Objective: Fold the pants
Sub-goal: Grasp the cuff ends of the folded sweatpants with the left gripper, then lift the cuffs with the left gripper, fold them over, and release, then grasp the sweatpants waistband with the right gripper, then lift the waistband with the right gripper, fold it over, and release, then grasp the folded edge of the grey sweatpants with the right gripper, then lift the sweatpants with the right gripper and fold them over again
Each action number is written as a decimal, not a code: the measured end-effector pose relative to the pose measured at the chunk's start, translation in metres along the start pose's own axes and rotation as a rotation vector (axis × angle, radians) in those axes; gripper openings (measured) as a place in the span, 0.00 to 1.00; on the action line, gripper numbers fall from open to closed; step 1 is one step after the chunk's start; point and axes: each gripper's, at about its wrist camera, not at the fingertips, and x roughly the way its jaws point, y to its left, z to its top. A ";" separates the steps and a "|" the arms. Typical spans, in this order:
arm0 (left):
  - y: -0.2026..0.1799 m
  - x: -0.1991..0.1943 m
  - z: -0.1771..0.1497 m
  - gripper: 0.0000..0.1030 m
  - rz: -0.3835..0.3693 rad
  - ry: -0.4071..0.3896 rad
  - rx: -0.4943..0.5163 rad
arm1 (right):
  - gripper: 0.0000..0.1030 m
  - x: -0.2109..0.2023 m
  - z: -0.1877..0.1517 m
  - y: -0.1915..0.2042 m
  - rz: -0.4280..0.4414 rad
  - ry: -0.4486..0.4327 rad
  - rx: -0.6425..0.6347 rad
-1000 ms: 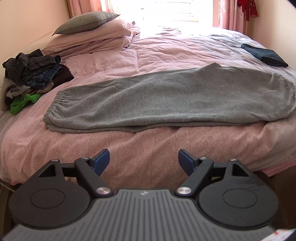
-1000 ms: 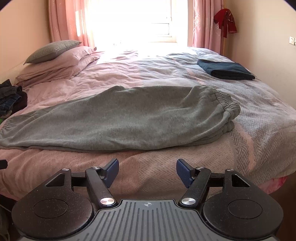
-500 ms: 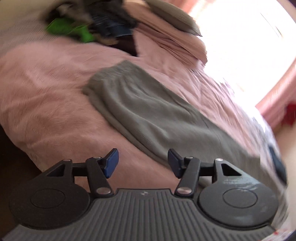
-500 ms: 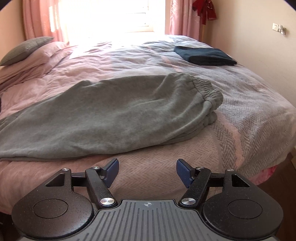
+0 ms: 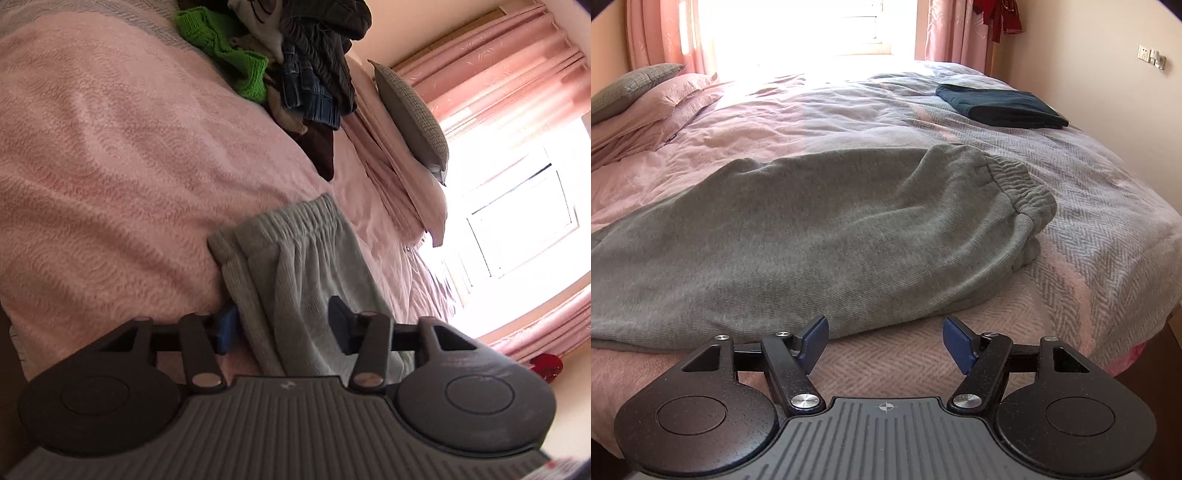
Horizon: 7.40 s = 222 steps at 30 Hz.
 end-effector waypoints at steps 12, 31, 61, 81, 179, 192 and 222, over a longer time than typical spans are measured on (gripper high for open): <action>-0.187 -0.016 -0.054 0.11 0.068 -0.188 0.909 | 0.64 0.002 0.002 -0.044 -0.042 -0.031 0.089; -0.250 -0.016 -0.272 0.36 -0.474 0.381 1.204 | 0.64 -0.005 0.014 -0.054 0.250 -0.111 0.249; -0.187 0.010 -0.180 0.33 -0.214 0.295 1.010 | 0.26 0.094 0.022 0.068 0.648 0.088 0.469; -0.194 0.013 -0.194 0.29 -0.225 0.316 1.091 | 0.24 0.059 0.004 0.055 0.526 -0.065 0.332; -0.176 0.006 -0.187 0.46 -0.023 0.348 0.911 | 0.56 0.019 -0.018 -0.169 0.290 -0.144 0.735; -0.191 -0.004 -0.190 0.44 -0.094 0.318 0.938 | 0.57 0.064 -0.023 -0.218 0.463 -0.174 1.081; -0.168 0.010 -0.161 0.43 -0.078 0.325 0.837 | 0.12 0.025 0.026 -0.146 0.224 -0.163 0.790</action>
